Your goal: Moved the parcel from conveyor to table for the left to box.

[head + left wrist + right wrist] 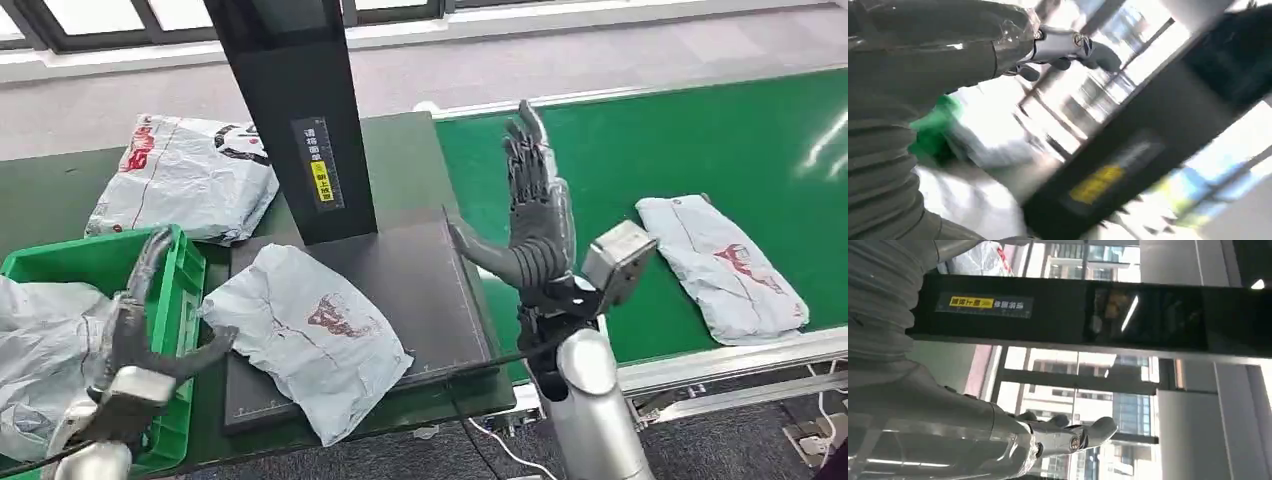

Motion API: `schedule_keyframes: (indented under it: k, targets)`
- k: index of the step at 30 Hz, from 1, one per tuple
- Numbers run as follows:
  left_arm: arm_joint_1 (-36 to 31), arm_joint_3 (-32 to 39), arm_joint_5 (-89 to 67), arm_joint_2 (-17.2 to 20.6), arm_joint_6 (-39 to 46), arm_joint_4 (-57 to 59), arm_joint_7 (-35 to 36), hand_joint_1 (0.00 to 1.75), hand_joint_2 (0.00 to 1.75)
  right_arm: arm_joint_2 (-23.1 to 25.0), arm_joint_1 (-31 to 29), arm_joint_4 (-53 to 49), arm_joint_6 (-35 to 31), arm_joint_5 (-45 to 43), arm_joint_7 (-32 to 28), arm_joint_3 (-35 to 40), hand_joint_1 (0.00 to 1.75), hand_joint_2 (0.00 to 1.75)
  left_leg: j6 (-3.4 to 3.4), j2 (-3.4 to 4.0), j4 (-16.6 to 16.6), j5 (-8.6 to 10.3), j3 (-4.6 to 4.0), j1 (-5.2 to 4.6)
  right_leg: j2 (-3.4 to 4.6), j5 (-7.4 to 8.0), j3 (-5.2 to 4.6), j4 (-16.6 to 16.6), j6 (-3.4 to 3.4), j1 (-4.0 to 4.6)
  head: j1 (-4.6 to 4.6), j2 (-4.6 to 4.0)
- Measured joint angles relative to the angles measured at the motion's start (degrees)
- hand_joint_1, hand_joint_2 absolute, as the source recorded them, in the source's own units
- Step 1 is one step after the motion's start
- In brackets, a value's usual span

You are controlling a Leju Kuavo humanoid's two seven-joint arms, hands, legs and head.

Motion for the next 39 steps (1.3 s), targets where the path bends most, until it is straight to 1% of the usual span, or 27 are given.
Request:
schedule_keyframes:
  k: [2,4,6,8,11,14,25,27,29,33,34,39]
  targets:
    - [-0.1,-1.6,-7.3,0.5,3.1,0.7,3.1,0.0,1.75,0.0,1.5,-1.5,0.2,0.0,-0.1,-0.9,0.0,1.75,0.0,0.0,0.0,0.0,0.01,0.0,-0.01,0.0,-0.01,0.0,0.0,0.0,0.0,0.0]
    - [-0.9,-4.2,-19.5,1.5,4.7,2.6,9.4,0.0,1.75,0.2,2.6,-2.7,1.0,-0.3,0.1,-2.0,0.0,1.75,0.0,0.0,0.0,0.01,0.01,0.0,-0.02,0.0,0.0,0.0,0.0,0.0,0.0,0.0]
    - [-2.2,-6.9,-28.2,2.2,3.6,5.4,13.7,0.0,1.75,0.5,3.3,-3.2,1.9,-0.7,0.3,-2.8,0.0,1.75,-0.03,0.02,0.0,0.03,0.03,0.01,0.0,0.04,-0.02,0.0,-0.05,0.0,0.02,0.0]
    - [-4.8,-9.6,-32.5,2.9,1.5,9.9,14.8,0.0,1.75,0.7,3.8,-3.2,2.5,-0.9,0.4,-3.3,0.0,1.75,-0.05,0.02,0.0,0.09,0.02,0.01,-0.01,0.07,-0.01,0.0,-0.04,0.01,0.0,0.0]
    - [-7.5,-12.6,-33.7,3.4,0.8,14.7,15.3,0.0,1.75,1.1,4.1,-3.2,3.0,-1.0,0.4,-3.9,0.0,1.75,-0.08,0.07,0.0,0.14,0.02,0.02,0.05,0.13,-0.01,0.0,-0.09,0.01,0.02,0.0]
    - [-8.9,-14.1,-33.9,3.7,0.8,17.4,15.3,0.0,1.75,1.2,4.2,-3.2,3.0,-1.0,0.4,-4.0,0.0,1.75,-0.08,0.11,0.0,0.14,0.03,0.02,0.1,0.13,-0.02,0.0,-0.08,0.01,0.0,0.0]
    - [-10.8,-16.2,-33.9,4.3,0.7,21.2,15.3,0.0,1.75,1.5,4.4,-3.2,3.1,-1.0,0.4,-5.0,0.0,1.75,-0.08,0.13,0.0,0.13,0.01,0.02,0.08,0.12,-0.03,0.0,-0.08,0.01,0.0,0.0]
    - [-11.3,-16.7,-34.1,4.3,-1.4,21.8,14.9,0.0,1.75,1.5,4.5,-3.2,3.2,-1.0,0.4,-5.0,0.0,1.75,-0.07,0.13,0.0,0.13,0.01,0.02,0.08,0.12,-0.05,0.0,-0.08,0.01,0.0,0.0]
    - [-13.3,-18.2,-34.6,4.3,-5.2,24.4,13.8,0.0,1.75,1.7,4.8,-3.1,3.6,-1.1,0.4,-5.0,0.0,1.75,-0.06,0.1,0.0,0.14,0.0,0.01,0.04,0.12,-0.02,0.0,-0.08,0.01,0.0,0.0]
    - [-19.2,-22.6,-35.3,3.7,-10.6,32.3,11.4,0.02,1.75,2.0,4.9,-2.5,3.7,-1.7,0.1,-5.0,0.0,1.75,-0.03,0.02,0.0,0.17,0.06,0.01,-0.05,0.13,0.1,0.0,-0.07,0.01,0.0,0.0]
    - [-20.8,-23.8,-35.1,3.5,-11.3,34.2,10.8,1.75,1.75,2.0,5.0,-2.3,3.7,-2.0,0.0,-5.0,0.0,1.75,0.0,-0.06,0.0,0.18,0.08,0.0,-0.14,0.13,0.17,0.0,-0.06,0.0,0.0,0.0]
    - [-27.5,-30.4,-32.3,2.2,-13.1,43.6,5.9,1.75,1.75,2.0,5.3,-1.4,3.1,-3.2,-0.3,-5.0,0.0,1.75,0.03,-0.18,0.0,0.18,0.33,-0.01,-0.24,0.09,0.5,0.0,0.0,-0.06,0.0,0.0]
